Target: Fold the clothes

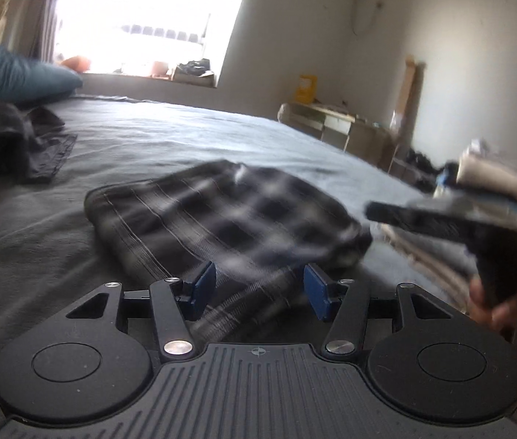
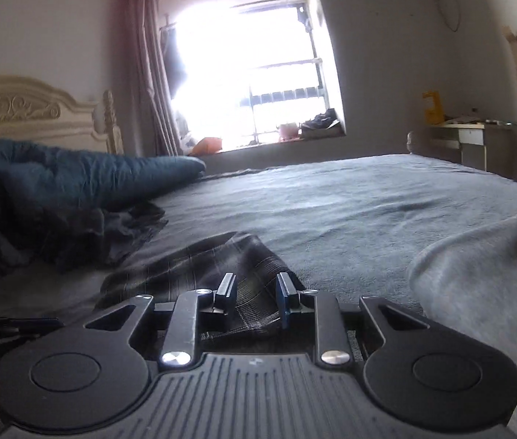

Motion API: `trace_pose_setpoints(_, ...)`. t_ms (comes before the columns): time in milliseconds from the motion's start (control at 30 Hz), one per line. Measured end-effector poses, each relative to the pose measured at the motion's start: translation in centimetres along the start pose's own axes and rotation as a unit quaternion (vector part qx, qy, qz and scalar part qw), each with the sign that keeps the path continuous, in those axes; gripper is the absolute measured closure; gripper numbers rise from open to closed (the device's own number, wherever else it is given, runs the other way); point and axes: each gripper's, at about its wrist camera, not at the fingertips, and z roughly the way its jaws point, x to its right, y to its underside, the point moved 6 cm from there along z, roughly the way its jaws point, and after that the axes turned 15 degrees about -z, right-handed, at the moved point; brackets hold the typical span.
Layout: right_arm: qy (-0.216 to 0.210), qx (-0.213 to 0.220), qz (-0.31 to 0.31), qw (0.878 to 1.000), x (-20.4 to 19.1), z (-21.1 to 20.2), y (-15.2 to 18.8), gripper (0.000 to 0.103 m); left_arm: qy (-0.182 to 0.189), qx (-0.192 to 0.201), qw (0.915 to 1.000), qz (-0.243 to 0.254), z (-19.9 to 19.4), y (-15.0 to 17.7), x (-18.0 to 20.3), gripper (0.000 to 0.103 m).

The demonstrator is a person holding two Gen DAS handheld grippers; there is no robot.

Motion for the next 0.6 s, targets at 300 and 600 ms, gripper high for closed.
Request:
trace_pose_setpoints(300,0.014,-0.090,-0.026,0.995,1.8,0.9,0.9,0.078,0.021,0.025,0.9994,-0.012,-1.0,0.7,-0.3,0.054)
trace_pose_setpoints(600,0.008,-0.107,-0.070,0.992,0.3,8.5,-1.4,0.079,-0.018,-0.003,0.9998,0.012,2.1,2.7,-1.0,0.056)
